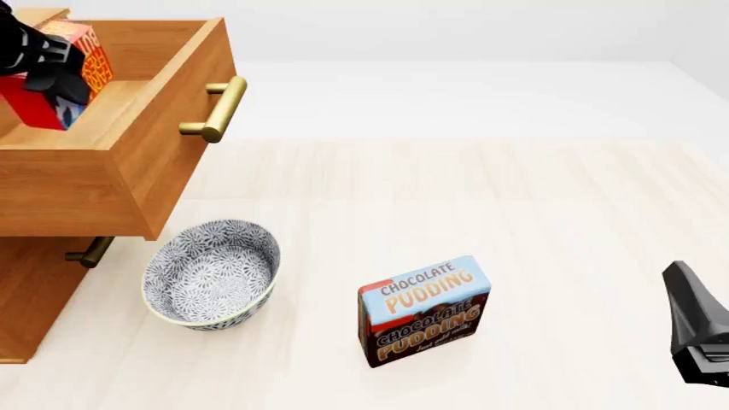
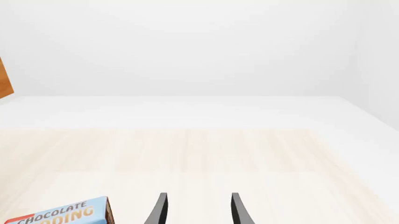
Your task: Put the butter at the back in the top drawer of the cabinet and close it.
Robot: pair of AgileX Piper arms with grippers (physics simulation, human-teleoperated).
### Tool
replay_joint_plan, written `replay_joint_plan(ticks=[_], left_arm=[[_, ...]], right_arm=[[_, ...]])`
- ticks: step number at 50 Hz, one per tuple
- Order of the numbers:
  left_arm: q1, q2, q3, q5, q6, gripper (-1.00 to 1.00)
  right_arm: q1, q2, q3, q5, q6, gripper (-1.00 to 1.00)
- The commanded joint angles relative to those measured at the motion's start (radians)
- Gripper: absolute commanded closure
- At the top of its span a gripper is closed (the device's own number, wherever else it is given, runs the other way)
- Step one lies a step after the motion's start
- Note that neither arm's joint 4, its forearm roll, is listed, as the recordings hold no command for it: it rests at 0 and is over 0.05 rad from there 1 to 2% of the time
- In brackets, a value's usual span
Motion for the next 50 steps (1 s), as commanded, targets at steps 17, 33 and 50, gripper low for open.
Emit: replay_joint_plan(ticks=[17,33,50], left_arm=[[0.031,0.031,-0.012,-0.021,0.017,1.0],[0.04,0.053,-0.007,-0.036,0.018,1.0],[0.041,0.083,-0.001,-0.054,0.004,1.0]], right_arm=[[0.0,0.0,0.0,0.0,0.0,-1.0],[0.0,0.0,0.0,0.0,0.0,-1.0],[0.0,0.0,0.0,0.0,0.0,-1.0]])
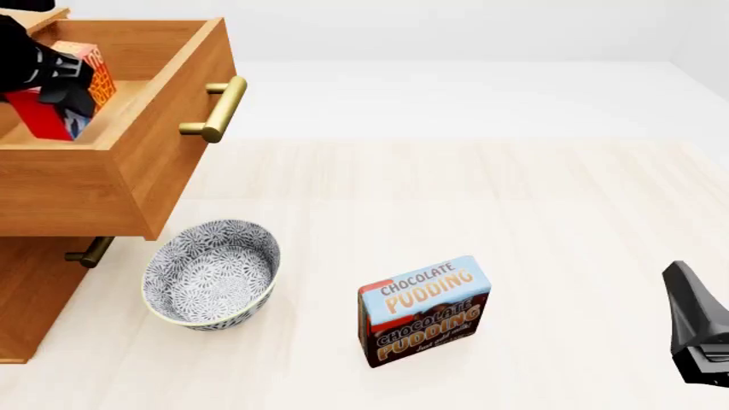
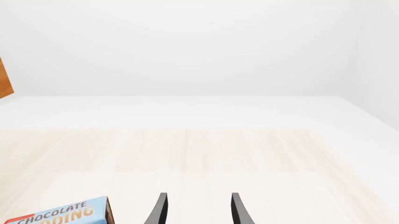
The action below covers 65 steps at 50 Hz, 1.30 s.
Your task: Put the butter at the back in the top drawer of the cabinet and close it.
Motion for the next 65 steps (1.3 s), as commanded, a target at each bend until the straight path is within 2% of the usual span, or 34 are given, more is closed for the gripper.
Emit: replay_joint_plan(ticks=[1,24,30,31,34,42,47,59,65], left_arm=[[0.004,0.008,-0.002,-0.017,0.008,1.0],[0.005,0.027,0.013,-0.034,-0.008,1.0],[0.005,0.026,-0.016,-0.02,-0.04,1.0],[0.005,0.025,-0.021,-0.02,-0.042,-1.0],[0.045,-0.006,-0.001,-0.026,-0.024,-1.0],[0.015,-0.006,-0.042,-0.008,-0.055,-1.0],[0.018,-0.036,-0.055,0.005,-0.039,-1.0],[-0.072,-0.062,-0.259,0.106,-0.081,-1.0],[-0.157,-0.063,-0.352,0.135,-0.109,-1.0]], right_arm=[[0.0,0.0,0.0,0.0,0.0,-1.0],[0.0,0.0,0.0,0.0,0.0,-1.0],[0.0,0.0,0.0,0.0,0.0,-1.0],[0.0,0.0,0.0,0.0,0.0,-1.0],[0.0,0.0,0.0,0.0,0.0,-1.0],[0.0,0.0,0.0,0.0,0.0,-1.0],[0.0,0.0,0.0,0.0,0.0,-1.0],[0.0,0.0,0.0,0.0,0.0,-1.0],[0.0,0.0,0.0,0.0,0.0,-1.0]])
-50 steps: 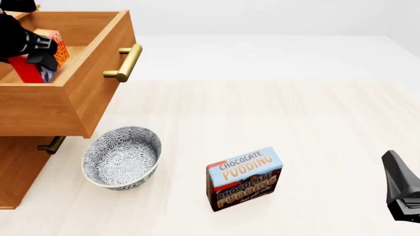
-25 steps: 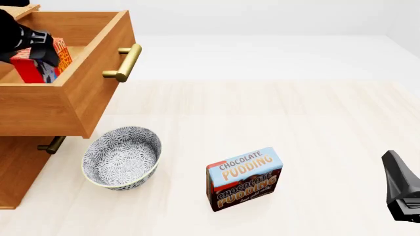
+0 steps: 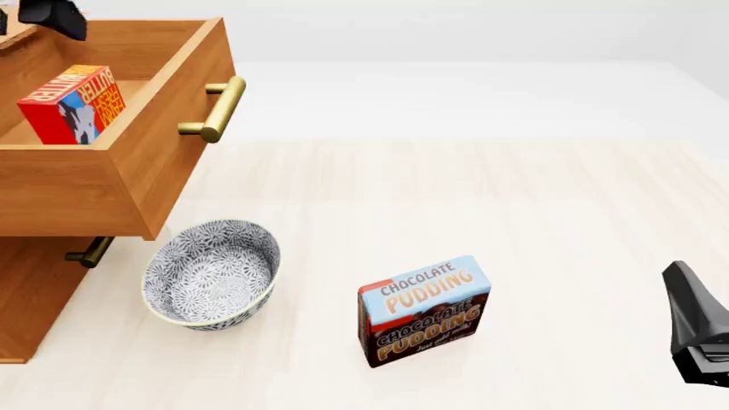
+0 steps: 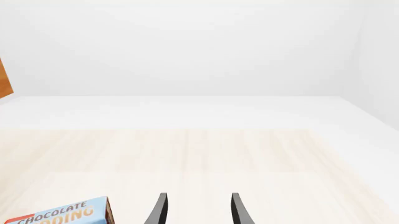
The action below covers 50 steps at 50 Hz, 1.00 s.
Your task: Put the butter at the back in the top drawer of the cabinet and close it.
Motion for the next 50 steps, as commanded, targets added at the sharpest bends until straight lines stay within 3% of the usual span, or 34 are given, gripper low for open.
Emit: replay_joint_plan(ticks=[1,6,14,19,24,33,42,45,50], left_arm=[[-0.108,-0.018,-0.151,0.056,-0.046,-1.0],[-0.14,-0.034,-0.188,0.057,-0.059,-1.0],[-0.265,-0.012,-0.318,0.054,-0.112,-1.0],[-0.335,0.008,-0.336,0.034,-0.129,-1.0],[-0.389,0.0,-0.265,-0.026,-0.142,-1.0],[-0.502,0.024,-0.098,-0.181,-0.097,-1.0],[-0.601,0.116,-0.043,-0.289,-0.132,-1.0],[-0.598,0.133,0.046,-0.362,-0.06,-1.0],[-0.634,0.178,0.053,-0.391,-0.105,-1.0]], right_arm=[[0.0,0.0,0.0,0.0,0.0,-1.0],[0.0,0.0,0.0,0.0,0.0,-1.0],[0.0,0.0,0.0,0.0,0.0,-1.0],[0.0,0.0,0.0,0.0,0.0,-1.0],[0.0,0.0,0.0,0.0,0.0,-1.0],[0.0,0.0,0.0,0.0,0.0,-1.0],[0.0,0.0,0.0,0.0,0.0,-1.0],[0.0,0.0,0.0,0.0,0.0,-1.0],[0.0,0.0,0.0,0.0,0.0,-1.0]])
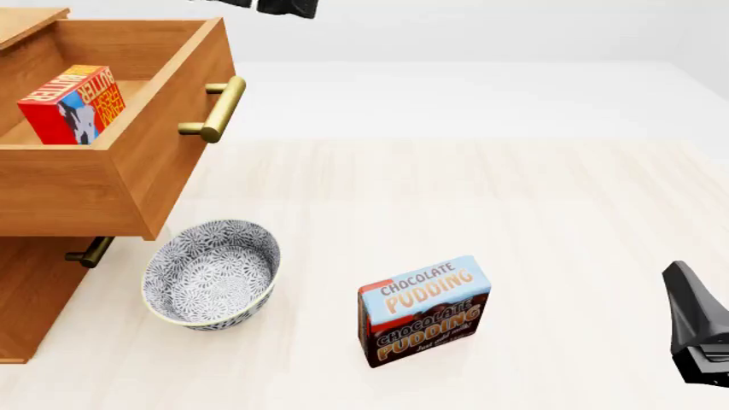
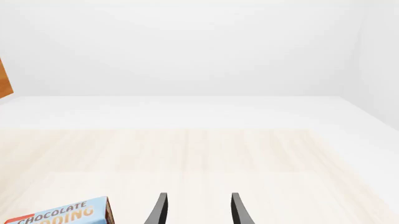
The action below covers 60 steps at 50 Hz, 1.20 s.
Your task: Put the butter at the back in the top drawer of the cabinet and close it.
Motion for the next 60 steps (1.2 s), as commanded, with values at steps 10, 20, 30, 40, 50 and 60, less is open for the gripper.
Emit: replay_joint_plan(ticks=[10,20,30,40,50,60], left_arm=[[-0.106,0.117,0.145,-0.177,-0.037,-1.0],[-0.116,0.206,0.139,-0.222,-0.064,-1.0],[-0.096,0.256,0.151,-0.244,-0.082,-1.0],[-0.055,0.27,0.184,-0.273,-0.079,-1.0],[-0.054,0.247,0.258,-0.287,-0.118,-1.0],[0.003,0.185,0.333,-0.313,-0.078,-1.0]], right_arm=[[0.0,0.0,0.0,0.0,0.0,-1.0],[0.0,0.0,0.0,0.0,0.0,-1.0],[0.0,0.0,0.0,0.0,0.0,-1.0],[0.0,0.0,0.0,0.0,0.0,-1.0],[0.0,0.0,0.0,0.0,0.0,-1.0],[0.0,0.0,0.0,0.0,0.0,-1.0]])
